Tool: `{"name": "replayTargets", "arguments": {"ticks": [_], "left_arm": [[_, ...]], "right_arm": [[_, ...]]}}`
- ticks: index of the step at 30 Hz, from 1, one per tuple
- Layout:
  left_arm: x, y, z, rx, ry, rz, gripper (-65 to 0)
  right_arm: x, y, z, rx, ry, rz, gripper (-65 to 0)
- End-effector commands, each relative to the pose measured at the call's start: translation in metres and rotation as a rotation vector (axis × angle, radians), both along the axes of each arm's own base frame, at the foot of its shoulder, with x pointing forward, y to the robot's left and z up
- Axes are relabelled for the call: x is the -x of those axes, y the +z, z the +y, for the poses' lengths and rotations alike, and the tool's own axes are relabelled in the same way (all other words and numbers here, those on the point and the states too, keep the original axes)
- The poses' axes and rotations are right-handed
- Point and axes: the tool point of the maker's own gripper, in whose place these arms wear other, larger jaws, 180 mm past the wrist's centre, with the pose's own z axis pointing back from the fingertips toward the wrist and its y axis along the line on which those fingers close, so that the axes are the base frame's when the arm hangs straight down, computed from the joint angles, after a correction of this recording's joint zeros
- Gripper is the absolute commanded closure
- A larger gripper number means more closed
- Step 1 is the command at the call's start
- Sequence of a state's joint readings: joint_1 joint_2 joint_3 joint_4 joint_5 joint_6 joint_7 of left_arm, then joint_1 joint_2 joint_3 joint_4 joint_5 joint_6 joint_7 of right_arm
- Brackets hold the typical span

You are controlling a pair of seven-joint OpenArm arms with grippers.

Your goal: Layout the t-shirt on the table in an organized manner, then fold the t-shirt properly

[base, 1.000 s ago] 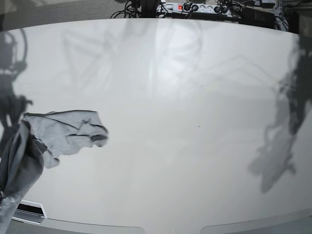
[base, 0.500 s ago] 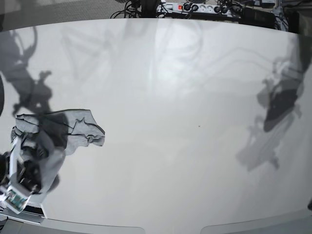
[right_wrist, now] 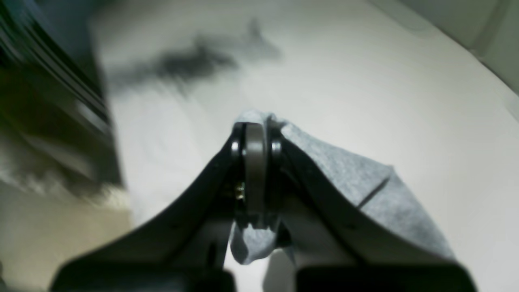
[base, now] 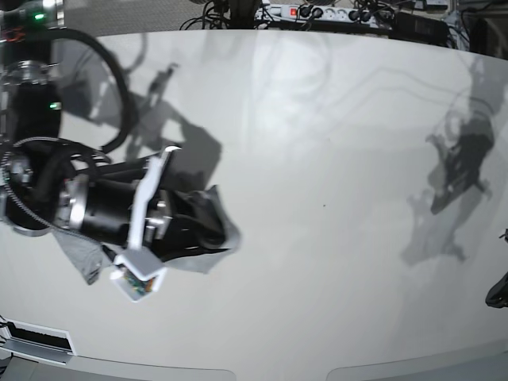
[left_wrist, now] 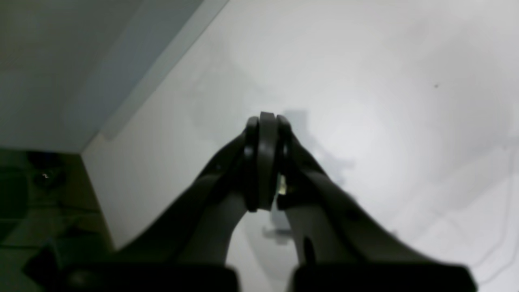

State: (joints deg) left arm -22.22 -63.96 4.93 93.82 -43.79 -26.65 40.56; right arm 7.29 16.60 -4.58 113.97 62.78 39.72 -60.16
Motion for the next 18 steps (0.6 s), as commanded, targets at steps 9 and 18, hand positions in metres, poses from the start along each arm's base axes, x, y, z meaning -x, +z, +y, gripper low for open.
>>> {"name": "replayTargets", "arguments": {"ticks": [9, 18], "left_arm": [[-0.005, 0.017, 0.01, 0.024, 0.026, -0.035, 0.0], [-0.004, 0.014, 0.016, -0.01, 0.038, -0.027, 0.0]], "right_arm": [[0.016, 0.044, 0.131, -0.415, 0.172, 0.127, 0.0], [0.041, 0.013, 0.217, 0.053, 0.34, -0.153, 0.0]]}}
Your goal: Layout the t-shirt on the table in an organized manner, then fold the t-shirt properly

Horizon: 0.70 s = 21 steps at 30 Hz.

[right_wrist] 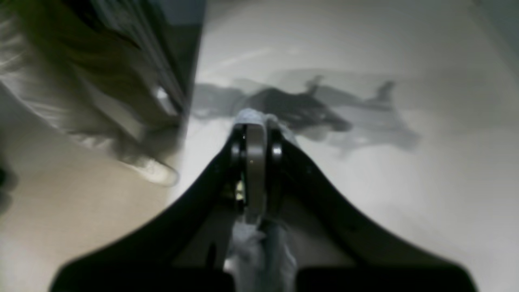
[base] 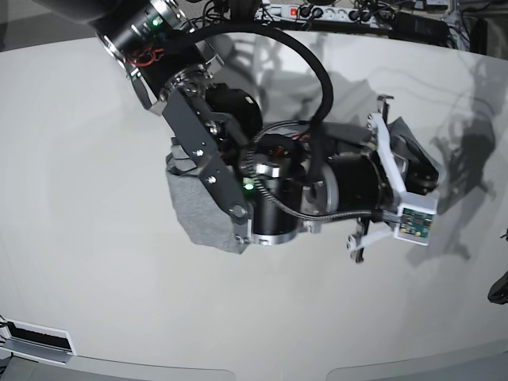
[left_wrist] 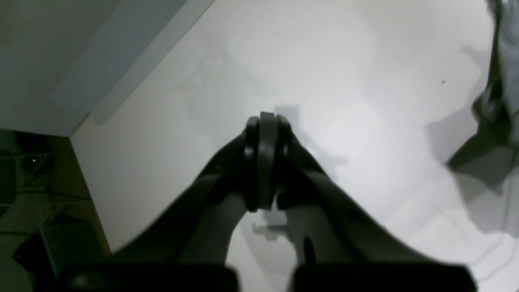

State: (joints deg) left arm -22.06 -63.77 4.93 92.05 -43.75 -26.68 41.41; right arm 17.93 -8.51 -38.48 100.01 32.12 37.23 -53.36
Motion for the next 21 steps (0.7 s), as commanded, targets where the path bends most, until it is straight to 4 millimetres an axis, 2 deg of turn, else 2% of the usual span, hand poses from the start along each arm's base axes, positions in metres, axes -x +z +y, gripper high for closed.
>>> {"name": "replayTargets", "arguments": {"ticks": [1, 3, 6, 8, 11, 14, 17, 19, 21], "left_arm": [[-0.004, 0.022, 0.006, -0.01, 0.006, -0.053, 0.0], [-0.004, 0.022, 0.006, -0.01, 0.006, -0.053, 0.0], [-0.004, 0.022, 0.006, -0.01, 0.006, -0.053, 0.0], [-0.004, 0.022, 0.006, -0.01, 0.006, -0.053, 0.0], [-0.004, 0.022, 0.006, -0.009, 0.005, -0.053, 0.0], [-0.006, 0.019, 0.001, 0.007, 0.0, -0.053, 0.0], [-0.007, 0.01, -0.01, 0.041, -0.011, -0.046, 0.0], [-0.007, 0.002, -0.019, 0.069, -0.02, -0.036, 0.0], [-0.007, -0.007, -0.03, 0.101, -0.03, -0.023, 0.0]], "right_arm": [[-0.017, 0.017, -0.001, -0.014, -0.053, -0.067, 0.0], [-0.055, 0.014, -0.017, 0.072, -0.214, -0.152, 0.0], [-0.116, 0.023, -0.061, 0.154, -0.498, -0.24, 0.0], [-0.153, 0.023, -0.111, 0.209, -0.691, -0.271, 0.0], [-0.19, 0.021, -0.195, 0.233, -0.97, -0.239, 0.0], [-0.211, 0.022, -0.291, 0.248, -1.27, -0.209, 0.0], [-0.214, 0.03, -0.37, 0.212, -1.482, -0.175, 0.0], [-0.211, 0.03, -0.402, 0.164, -1.545, -0.127, 0.0], [-0.208, 0.028, -0.418, 0.14, -1.545, -0.097, 0.0]]}}
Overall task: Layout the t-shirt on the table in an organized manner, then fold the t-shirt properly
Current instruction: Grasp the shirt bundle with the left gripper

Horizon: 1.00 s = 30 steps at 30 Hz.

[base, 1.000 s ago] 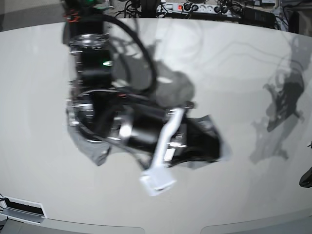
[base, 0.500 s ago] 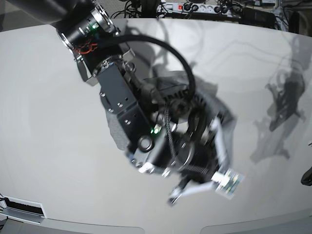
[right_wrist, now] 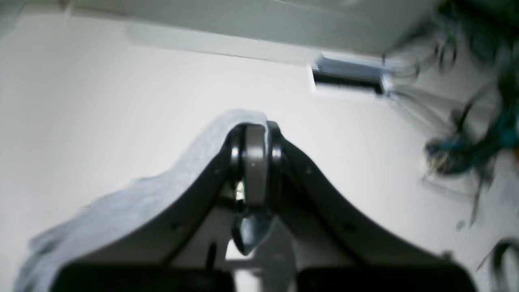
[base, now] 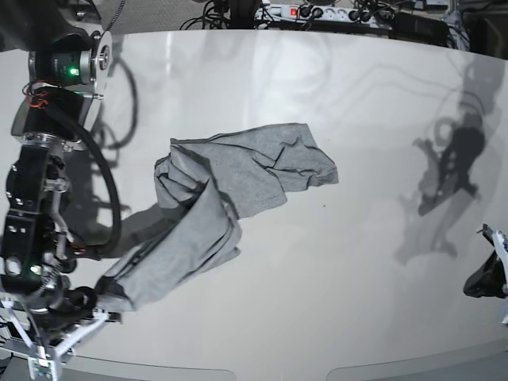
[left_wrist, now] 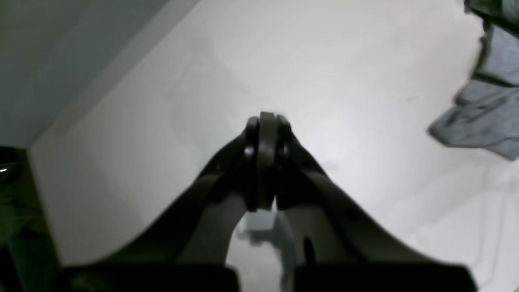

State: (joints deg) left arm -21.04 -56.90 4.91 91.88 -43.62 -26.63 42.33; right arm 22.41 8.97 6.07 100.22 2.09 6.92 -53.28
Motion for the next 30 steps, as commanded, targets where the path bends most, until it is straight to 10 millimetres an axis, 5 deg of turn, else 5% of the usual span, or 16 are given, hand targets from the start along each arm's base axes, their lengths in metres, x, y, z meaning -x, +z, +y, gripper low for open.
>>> {"name": "replayTargets", "arguments": {"ticks": [1, 10, 13, 15, 24, 30], "left_arm": [[-0.005, 0.014, -0.001, 0.015, 0.0, -0.042, 0.0], [0.012, -0.06, -0.067, 0.235, -0.038, 0.092, -1.9], [0.017, -0.084, -0.096, 0.33, -0.062, 0.141, -29.6], [0.016, -0.096, -0.111, 0.388, -0.05, 0.167, -39.4], [0.027, -0.126, -0.188, 0.59, -0.151, 0.256, -39.0], [0.025, -0.153, -0.223, 0.543, -0.158, 0.277, -39.0]], "right_arm": [[-0.005, 0.021, -0.003, 0.003, 0.021, -0.066, 0.0], [0.014, -0.017, 0.006, 0.007, 0.147, 0.025, 0.0], [0.019, -0.026, 0.002, 0.008, 0.124, 0.045, 0.0], [0.021, -0.027, -0.011, 0.012, 0.044, 0.044, 0.0], [0.021, -0.022, -0.026, 0.075, 0.004, 0.032, 0.0], [0.024, -0.025, -0.031, 0.102, 0.013, 0.046, 0.0]]}}
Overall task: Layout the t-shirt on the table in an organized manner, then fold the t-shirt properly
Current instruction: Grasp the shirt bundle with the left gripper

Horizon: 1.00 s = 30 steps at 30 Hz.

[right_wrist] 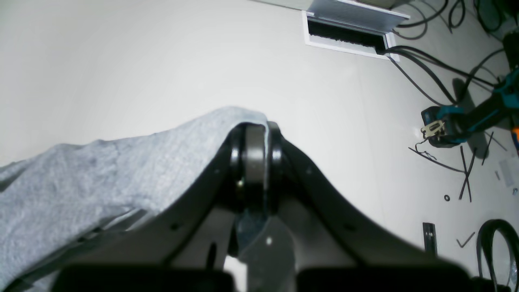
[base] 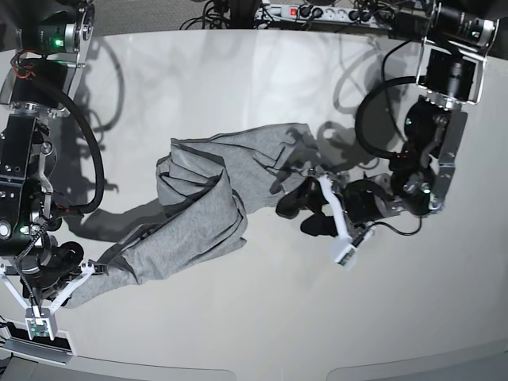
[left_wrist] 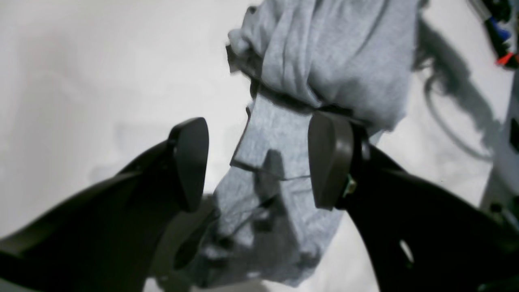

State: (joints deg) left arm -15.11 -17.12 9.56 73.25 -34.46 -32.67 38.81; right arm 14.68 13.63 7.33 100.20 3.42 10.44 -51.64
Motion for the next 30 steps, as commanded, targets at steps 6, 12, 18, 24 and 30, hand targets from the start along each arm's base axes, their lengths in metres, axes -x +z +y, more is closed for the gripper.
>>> {"name": "replayTargets", "arguments": {"ticks": [6, 12, 18, 24, 30], "left_arm": [[-0.026, -0.009, -0.037, 0.023, -0.018, 0.001, -39.0], [-0.042, -0.009, -0.058, 0.052, -0.001, 0.01, -8.7], [-0.042, -0.017, -0.05, 0.008, 0.038, 0.051, 0.0], [-0.034, -0.033, -0.04, -0.072, 0.03, 0.077, -18.0], [-0.019, -0.046, -0.043, -0.051, 0.03, 0.095, -25.4]], "right_arm": [[-0.002, 0.021, -0.02, 0.062, -0.016, -0.052, 0.0], [-0.001, 0.023, -0.029, 0.087, -0.021, -0.05, 0.0], [-0.001, 0.024, -0.031, 0.095, -0.023, -0.051, 0.0], [-0.001, 0.024, -0.028, 0.074, -0.013, -0.053, 0.0], [-0.001, 0.023, -0.024, 0.07, 0.006, -0.05, 0.0]]}}
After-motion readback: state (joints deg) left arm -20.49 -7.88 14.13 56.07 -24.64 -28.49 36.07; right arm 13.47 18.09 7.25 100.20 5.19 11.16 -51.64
